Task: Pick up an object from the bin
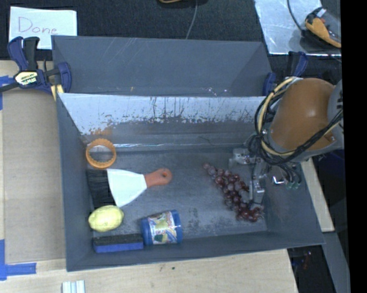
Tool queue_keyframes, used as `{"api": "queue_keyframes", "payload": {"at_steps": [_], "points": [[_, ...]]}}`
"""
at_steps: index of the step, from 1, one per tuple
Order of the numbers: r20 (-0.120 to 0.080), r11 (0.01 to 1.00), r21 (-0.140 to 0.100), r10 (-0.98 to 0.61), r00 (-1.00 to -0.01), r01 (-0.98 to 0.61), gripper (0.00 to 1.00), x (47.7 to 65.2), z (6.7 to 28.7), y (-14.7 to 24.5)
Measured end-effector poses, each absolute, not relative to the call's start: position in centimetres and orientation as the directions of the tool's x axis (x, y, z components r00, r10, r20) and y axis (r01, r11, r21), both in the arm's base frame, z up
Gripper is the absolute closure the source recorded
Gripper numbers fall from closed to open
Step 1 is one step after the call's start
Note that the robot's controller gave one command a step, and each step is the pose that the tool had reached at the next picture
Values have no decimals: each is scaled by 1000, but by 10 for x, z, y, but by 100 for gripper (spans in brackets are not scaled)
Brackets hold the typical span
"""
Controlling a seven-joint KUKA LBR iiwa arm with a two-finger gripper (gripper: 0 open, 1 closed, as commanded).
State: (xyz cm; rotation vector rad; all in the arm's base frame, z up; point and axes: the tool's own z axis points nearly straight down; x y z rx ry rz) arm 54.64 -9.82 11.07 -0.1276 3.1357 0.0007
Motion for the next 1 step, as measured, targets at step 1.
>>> {"api": "queue_keyframes", "payload": {"at_steps": [1], "points": [[-13,997,-4,-78,-997,-78,0,510,112,-107]]}}
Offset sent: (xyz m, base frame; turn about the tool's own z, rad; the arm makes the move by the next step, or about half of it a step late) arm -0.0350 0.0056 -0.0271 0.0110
